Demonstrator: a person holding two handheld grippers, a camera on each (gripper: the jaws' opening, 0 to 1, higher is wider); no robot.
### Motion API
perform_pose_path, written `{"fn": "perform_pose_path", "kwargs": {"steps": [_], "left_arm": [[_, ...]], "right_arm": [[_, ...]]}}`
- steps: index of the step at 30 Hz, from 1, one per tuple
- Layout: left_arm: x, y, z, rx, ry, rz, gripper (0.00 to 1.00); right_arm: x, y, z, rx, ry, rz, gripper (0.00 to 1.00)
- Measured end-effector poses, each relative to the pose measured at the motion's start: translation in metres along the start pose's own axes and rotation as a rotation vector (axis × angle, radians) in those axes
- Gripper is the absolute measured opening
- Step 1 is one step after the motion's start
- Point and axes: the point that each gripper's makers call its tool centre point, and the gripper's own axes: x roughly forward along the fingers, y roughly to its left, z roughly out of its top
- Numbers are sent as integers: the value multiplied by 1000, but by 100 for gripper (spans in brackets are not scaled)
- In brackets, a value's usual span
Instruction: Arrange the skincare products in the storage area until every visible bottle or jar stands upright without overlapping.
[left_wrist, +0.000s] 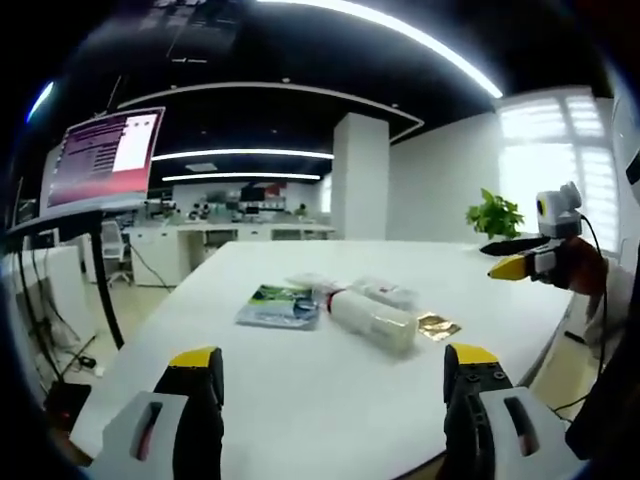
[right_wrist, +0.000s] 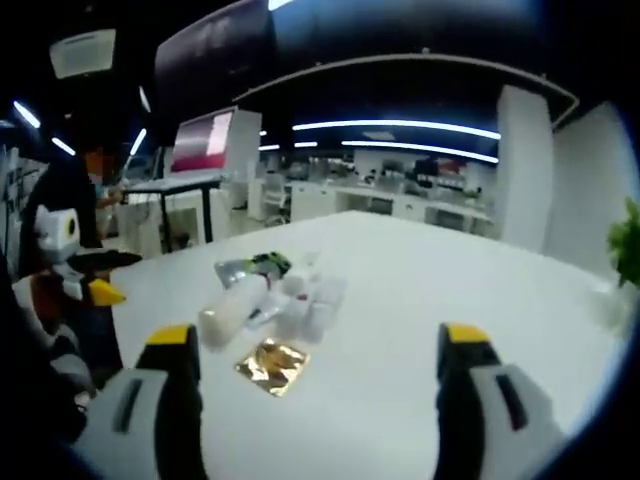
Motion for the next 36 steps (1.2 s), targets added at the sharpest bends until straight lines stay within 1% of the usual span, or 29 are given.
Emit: {"fn": "perform_pose_path", "kwargs": {"steps": [4, 7, 9, 12, 21, 27, 30, 36], "left_arm": [[1, 0, -1, 0, 2, -2, 93], [1, -2, 0, -19, -11, -16, 92], [2, -3, 0, -6, -14, -15, 92], [3, -4, -2, 21, 2, -10, 92], [5, -6, 1, 11, -5, -17, 92], [4, -9, 1, 30, -3, -22, 92], [5, -8, -1, 34, 7, -25, 92], [5, -5, 3, 48, 5, -23, 92]], "right_arm": [[5, -1, 3, -1, 1, -1, 100], [8, -1, 5, 0, 1, -1, 100], [11, -1, 4, 3, 4, 2, 100], [13, -1, 4, 6, 8, 4, 100], [21, -3, 11, -5, 7, 10, 99], [22, -5, 12, -16, 20, 15, 99], [24, -6, 13, -16, 22, 16, 99], [28, -3, 17, -5, 15, 24, 98]]}}
